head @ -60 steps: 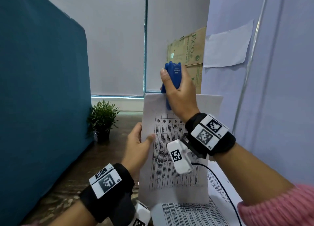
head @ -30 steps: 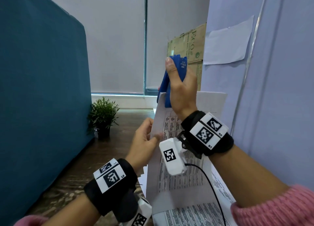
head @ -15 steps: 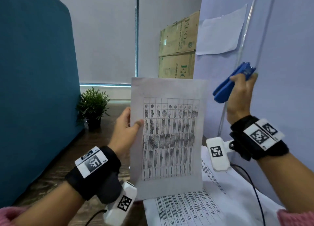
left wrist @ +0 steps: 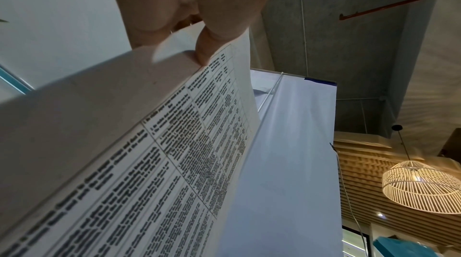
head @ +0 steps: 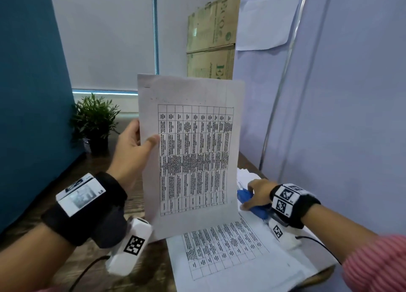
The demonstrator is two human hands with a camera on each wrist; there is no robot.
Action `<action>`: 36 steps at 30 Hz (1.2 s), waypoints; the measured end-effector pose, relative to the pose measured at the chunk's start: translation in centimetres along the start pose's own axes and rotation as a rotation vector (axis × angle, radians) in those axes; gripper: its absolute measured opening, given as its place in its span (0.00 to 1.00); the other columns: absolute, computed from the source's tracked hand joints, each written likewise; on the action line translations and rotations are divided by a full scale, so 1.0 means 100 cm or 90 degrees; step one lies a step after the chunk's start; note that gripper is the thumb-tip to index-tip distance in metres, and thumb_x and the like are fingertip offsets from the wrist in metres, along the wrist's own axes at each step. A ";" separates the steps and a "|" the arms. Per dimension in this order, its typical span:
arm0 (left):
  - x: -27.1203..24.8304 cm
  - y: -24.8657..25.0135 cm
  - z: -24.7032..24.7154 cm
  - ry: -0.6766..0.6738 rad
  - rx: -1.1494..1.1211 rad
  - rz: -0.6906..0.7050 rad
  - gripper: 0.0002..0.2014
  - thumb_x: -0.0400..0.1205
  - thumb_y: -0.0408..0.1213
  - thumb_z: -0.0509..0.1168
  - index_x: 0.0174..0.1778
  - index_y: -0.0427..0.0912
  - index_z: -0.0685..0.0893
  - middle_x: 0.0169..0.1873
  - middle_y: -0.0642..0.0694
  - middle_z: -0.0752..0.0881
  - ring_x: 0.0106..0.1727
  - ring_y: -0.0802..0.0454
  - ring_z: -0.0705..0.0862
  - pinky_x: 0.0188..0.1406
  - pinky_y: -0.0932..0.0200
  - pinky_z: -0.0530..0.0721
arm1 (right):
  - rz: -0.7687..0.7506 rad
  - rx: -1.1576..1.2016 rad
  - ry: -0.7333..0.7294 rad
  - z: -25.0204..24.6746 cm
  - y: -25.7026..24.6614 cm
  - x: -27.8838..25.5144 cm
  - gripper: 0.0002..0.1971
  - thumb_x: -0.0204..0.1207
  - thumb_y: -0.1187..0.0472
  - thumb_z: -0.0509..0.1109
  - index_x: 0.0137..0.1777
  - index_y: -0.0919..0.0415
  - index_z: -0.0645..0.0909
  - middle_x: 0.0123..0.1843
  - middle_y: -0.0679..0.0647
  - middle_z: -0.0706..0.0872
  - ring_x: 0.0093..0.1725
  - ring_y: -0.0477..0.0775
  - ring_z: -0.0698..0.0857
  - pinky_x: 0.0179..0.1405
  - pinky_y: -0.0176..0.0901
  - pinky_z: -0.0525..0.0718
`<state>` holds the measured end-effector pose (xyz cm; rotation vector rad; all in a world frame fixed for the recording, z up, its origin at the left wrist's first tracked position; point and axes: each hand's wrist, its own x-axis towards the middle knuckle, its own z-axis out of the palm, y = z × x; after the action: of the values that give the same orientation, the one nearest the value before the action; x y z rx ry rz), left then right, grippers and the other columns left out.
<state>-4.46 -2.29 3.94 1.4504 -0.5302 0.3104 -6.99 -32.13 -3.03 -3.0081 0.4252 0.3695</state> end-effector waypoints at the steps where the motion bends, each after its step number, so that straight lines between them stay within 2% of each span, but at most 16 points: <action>1: 0.000 0.000 0.000 0.002 0.001 0.000 0.16 0.83 0.27 0.60 0.65 0.45 0.76 0.53 0.56 0.85 0.49 0.65 0.86 0.41 0.71 0.85 | -0.002 -0.016 -0.008 0.000 -0.002 0.000 0.32 0.64 0.36 0.75 0.59 0.60 0.79 0.61 0.57 0.84 0.55 0.55 0.83 0.49 0.43 0.78; 4: 0.002 0.001 -0.004 0.011 0.008 0.000 0.16 0.83 0.27 0.60 0.66 0.43 0.76 0.55 0.54 0.85 0.52 0.62 0.85 0.45 0.68 0.85 | -0.034 -0.022 -0.044 -0.013 -0.006 -0.003 0.38 0.66 0.39 0.75 0.71 0.57 0.71 0.70 0.55 0.78 0.66 0.55 0.79 0.59 0.43 0.76; 6: 0.003 0.004 -0.011 0.022 0.016 0.002 0.16 0.83 0.27 0.60 0.66 0.42 0.76 0.57 0.51 0.86 0.54 0.60 0.86 0.48 0.65 0.86 | -0.111 0.062 -0.065 -0.028 -0.008 -0.010 0.44 0.66 0.46 0.79 0.79 0.51 0.59 0.75 0.52 0.72 0.71 0.53 0.74 0.68 0.41 0.72; 7: 0.004 0.007 -0.015 0.027 0.021 0.003 0.16 0.83 0.27 0.60 0.66 0.41 0.76 0.57 0.49 0.86 0.55 0.58 0.86 0.50 0.63 0.86 | -0.170 0.133 -0.069 -0.035 -0.012 -0.017 0.46 0.66 0.51 0.80 0.80 0.49 0.57 0.75 0.51 0.71 0.72 0.51 0.73 0.69 0.39 0.71; 9: 0.009 0.013 -0.027 0.033 0.039 0.002 0.16 0.83 0.26 0.60 0.66 0.40 0.76 0.60 0.45 0.85 0.59 0.52 0.85 0.57 0.55 0.84 | -0.300 0.288 -0.060 -0.045 -0.024 -0.025 0.40 0.67 0.60 0.80 0.76 0.49 0.63 0.71 0.46 0.76 0.68 0.47 0.78 0.68 0.39 0.75; 11: 0.015 0.022 -0.044 0.044 0.054 0.002 0.16 0.83 0.26 0.61 0.66 0.40 0.76 0.62 0.44 0.84 0.62 0.49 0.84 0.62 0.50 0.82 | -0.377 0.420 -0.038 -0.046 -0.041 -0.030 0.23 0.70 0.63 0.78 0.62 0.50 0.76 0.57 0.44 0.86 0.55 0.46 0.86 0.60 0.43 0.84; 13: 0.022 0.031 -0.063 0.066 0.076 0.013 0.15 0.83 0.26 0.61 0.65 0.39 0.76 0.61 0.43 0.84 0.62 0.47 0.84 0.63 0.48 0.81 | -0.376 0.518 -0.007 -0.040 -0.064 -0.034 0.07 0.73 0.64 0.74 0.48 0.59 0.79 0.42 0.53 0.90 0.41 0.53 0.88 0.52 0.52 0.86; 14: 0.025 0.036 -0.073 0.081 0.096 0.018 0.15 0.82 0.25 0.61 0.64 0.38 0.76 0.60 0.42 0.84 0.60 0.48 0.84 0.62 0.50 0.82 | -0.373 0.557 -0.001 -0.036 -0.075 -0.036 0.04 0.75 0.66 0.72 0.43 0.62 0.78 0.36 0.56 0.89 0.36 0.55 0.87 0.48 0.54 0.87; 16: 0.030 0.043 -0.094 0.110 0.149 0.021 0.16 0.82 0.23 0.62 0.65 0.36 0.76 0.57 0.43 0.84 0.54 0.52 0.85 0.56 0.59 0.84 | -0.385 0.603 -0.024 -0.028 -0.098 -0.039 0.05 0.76 0.68 0.70 0.39 0.66 0.78 0.31 0.58 0.87 0.30 0.54 0.87 0.39 0.49 0.89; 18: 0.036 0.042 -0.116 0.124 0.223 0.002 0.17 0.80 0.23 0.63 0.65 0.35 0.77 0.56 0.41 0.84 0.52 0.51 0.85 0.53 0.61 0.85 | -0.409 0.615 -0.080 -0.020 -0.121 -0.044 0.07 0.76 0.68 0.70 0.37 0.65 0.77 0.30 0.58 0.87 0.29 0.53 0.87 0.31 0.43 0.88; 20: 0.041 0.032 -0.137 0.137 0.352 -0.033 0.15 0.79 0.24 0.66 0.61 0.34 0.78 0.58 0.35 0.84 0.57 0.40 0.84 0.60 0.48 0.82 | -0.417 0.620 -0.132 -0.013 -0.143 -0.047 0.08 0.76 0.68 0.70 0.36 0.65 0.77 0.31 0.59 0.86 0.29 0.53 0.87 0.28 0.40 0.87; 21: 0.044 0.024 -0.146 0.142 0.439 -0.057 0.14 0.78 0.25 0.67 0.59 0.32 0.78 0.58 0.32 0.83 0.59 0.36 0.82 0.60 0.46 0.80 | -0.415 0.621 -0.156 -0.009 -0.154 -0.048 0.09 0.77 0.68 0.70 0.36 0.65 0.77 0.31 0.61 0.85 0.29 0.54 0.87 0.29 0.41 0.88; 24: 0.041 -0.009 -0.167 0.119 0.645 -0.160 0.13 0.79 0.28 0.66 0.57 0.29 0.76 0.57 0.31 0.81 0.58 0.36 0.80 0.48 0.52 0.75 | -0.403 0.598 -0.225 0.006 -0.181 -0.047 0.09 0.78 0.68 0.69 0.36 0.66 0.77 0.33 0.62 0.85 0.29 0.54 0.86 0.32 0.43 0.89; 26: 0.034 -0.035 -0.176 0.073 0.708 -0.234 0.13 0.79 0.28 0.64 0.58 0.29 0.75 0.59 0.32 0.80 0.58 0.36 0.79 0.46 0.54 0.72 | -0.380 0.569 -0.268 0.018 -0.194 -0.045 0.09 0.78 0.68 0.68 0.35 0.66 0.79 0.32 0.61 0.86 0.27 0.52 0.86 0.31 0.40 0.89; 32: 0.016 -0.093 -0.190 -0.019 0.813 -0.373 0.18 0.81 0.31 0.64 0.66 0.31 0.73 0.65 0.33 0.78 0.65 0.37 0.78 0.57 0.52 0.75 | -0.297 0.496 -0.352 0.048 -0.212 -0.037 0.10 0.78 0.67 0.68 0.35 0.67 0.79 0.30 0.59 0.85 0.23 0.49 0.85 0.30 0.41 0.89; 36: 0.014 -0.107 -0.194 -0.097 0.881 -0.452 0.33 0.76 0.40 0.73 0.72 0.35 0.66 0.68 0.35 0.77 0.66 0.37 0.78 0.59 0.51 0.77 | -0.264 0.456 -0.360 0.050 -0.216 -0.035 0.11 0.75 0.67 0.72 0.32 0.67 0.79 0.22 0.56 0.83 0.19 0.48 0.82 0.23 0.38 0.86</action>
<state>5.15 15.55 -5.12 2.8873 0.2286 -0.0658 -5.28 -9.94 -5.96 -2.0979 -0.1080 0.7872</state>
